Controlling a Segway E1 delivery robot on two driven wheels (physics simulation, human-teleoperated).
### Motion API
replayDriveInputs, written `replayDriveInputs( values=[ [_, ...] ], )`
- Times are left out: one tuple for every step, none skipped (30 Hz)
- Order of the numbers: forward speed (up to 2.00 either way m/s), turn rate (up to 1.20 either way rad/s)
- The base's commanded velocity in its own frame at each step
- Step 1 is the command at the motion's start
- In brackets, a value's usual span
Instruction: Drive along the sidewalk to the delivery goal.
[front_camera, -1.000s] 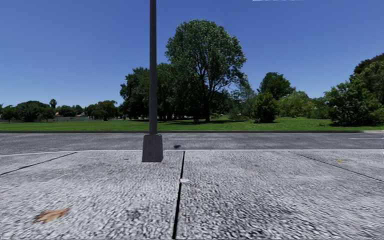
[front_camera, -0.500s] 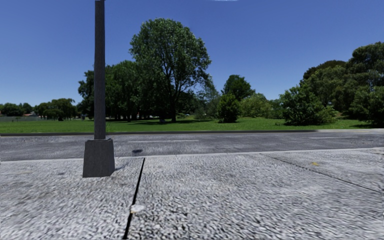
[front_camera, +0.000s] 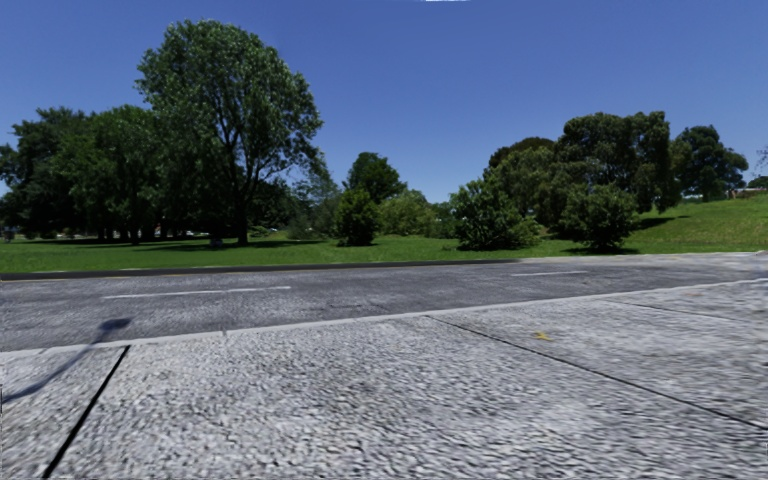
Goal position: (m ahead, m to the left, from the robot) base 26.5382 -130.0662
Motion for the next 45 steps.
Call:
replayDriveInputs(
  values=[
    [1.51,-0.63],
    [1.51,-0.63],
    [1.52,-0.64],
    [1.52,-0.64],
    [1.52,-0.73],
    [1.52,-0.74],
    [1.52,-0.74],
    [1.52,-0.74],
    [1.52,-0.74],
    [1.52,-0.74],
    [1.52,-0.74],
    [1.52,-0.74],
    [1.53,-0.74],
    [1.53,-0.74],
    [1.53,-0.74],
    [1.53,-0.74],
    [1.53,-0.74],
    [1.53,-0.74],
    [1.53,-0.74],
    [1.53,-0.74],
    [1.53,-0.74],
    [1.53,-0.74],
    [1.53,-0.74],
    [1.53,-0.74],
    [1.53,-0.74],
    [1.53,-0.74],
    [1.53,-0.74],
    [1.53,-0.74],
    [1.53,-0.74],
    [1.53,-0.74],
    [1.53,-0.74],
    [1.53,-0.74],
    [1.53,-0.74],
    [1.53,-0.74],
    [1.53,-0.74],
    [1.53,-0.74],
    [1.53,-0.74],
    [1.53,-0.74],
    [1.53,-0.74],
    [1.53,-0.74],
    [1.53,-0.74],
    [2.00,-0.74],
    [2.00,-0.74],
    [2.00,-0.74],
    [2.00,-0.74]
  ],
)
